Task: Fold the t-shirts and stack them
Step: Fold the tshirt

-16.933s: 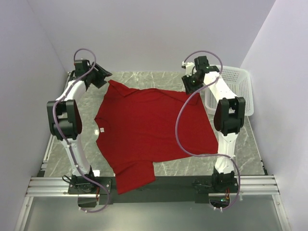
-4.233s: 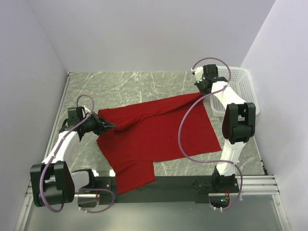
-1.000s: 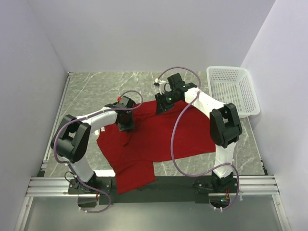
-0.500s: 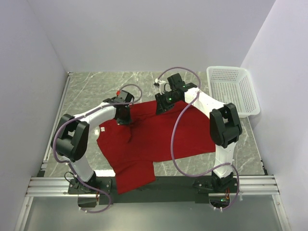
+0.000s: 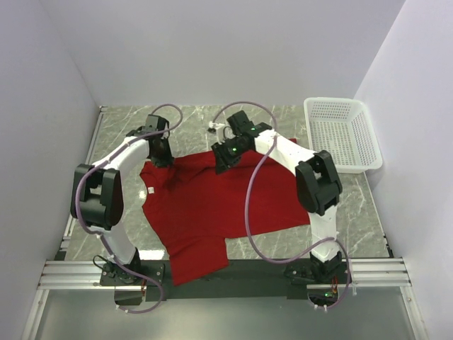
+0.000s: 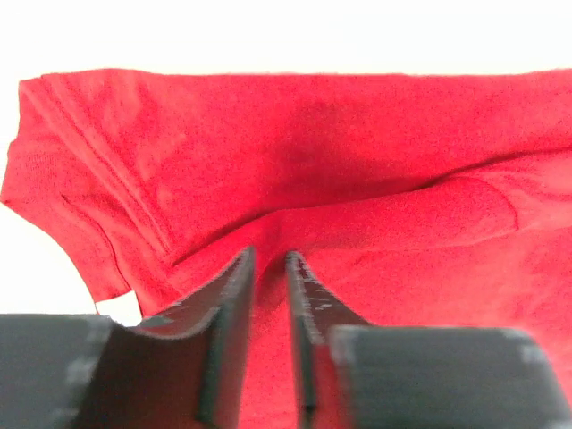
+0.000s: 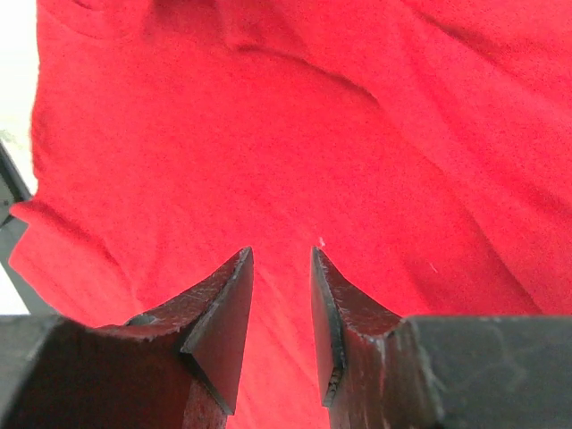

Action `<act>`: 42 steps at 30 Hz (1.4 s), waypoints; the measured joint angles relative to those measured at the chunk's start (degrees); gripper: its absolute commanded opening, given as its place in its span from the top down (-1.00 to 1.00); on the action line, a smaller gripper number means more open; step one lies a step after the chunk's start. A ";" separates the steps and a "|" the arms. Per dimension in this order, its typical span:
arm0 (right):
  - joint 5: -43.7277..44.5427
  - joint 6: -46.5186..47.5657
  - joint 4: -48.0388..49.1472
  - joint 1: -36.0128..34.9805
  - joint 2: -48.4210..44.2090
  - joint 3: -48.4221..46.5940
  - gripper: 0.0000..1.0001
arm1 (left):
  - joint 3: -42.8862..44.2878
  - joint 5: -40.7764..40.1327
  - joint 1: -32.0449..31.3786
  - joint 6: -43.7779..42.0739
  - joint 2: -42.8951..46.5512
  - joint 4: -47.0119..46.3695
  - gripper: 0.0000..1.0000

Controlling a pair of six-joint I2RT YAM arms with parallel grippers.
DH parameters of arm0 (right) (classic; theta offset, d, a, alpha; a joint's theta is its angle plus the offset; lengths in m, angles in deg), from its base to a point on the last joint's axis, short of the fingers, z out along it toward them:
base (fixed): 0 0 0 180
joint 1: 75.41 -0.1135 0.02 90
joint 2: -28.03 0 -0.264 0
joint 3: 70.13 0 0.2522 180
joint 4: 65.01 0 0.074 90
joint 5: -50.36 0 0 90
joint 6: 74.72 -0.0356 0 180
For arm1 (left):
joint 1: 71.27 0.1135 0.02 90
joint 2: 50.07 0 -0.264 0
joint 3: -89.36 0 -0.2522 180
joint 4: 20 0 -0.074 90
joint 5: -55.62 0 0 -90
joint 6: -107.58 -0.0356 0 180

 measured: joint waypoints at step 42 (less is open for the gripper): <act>16.52 -29.51 6.62 -13.68 20.81 -20.50 0.07 | -17.25 0.96 10.14 5.46 40.11 0.44 -0.07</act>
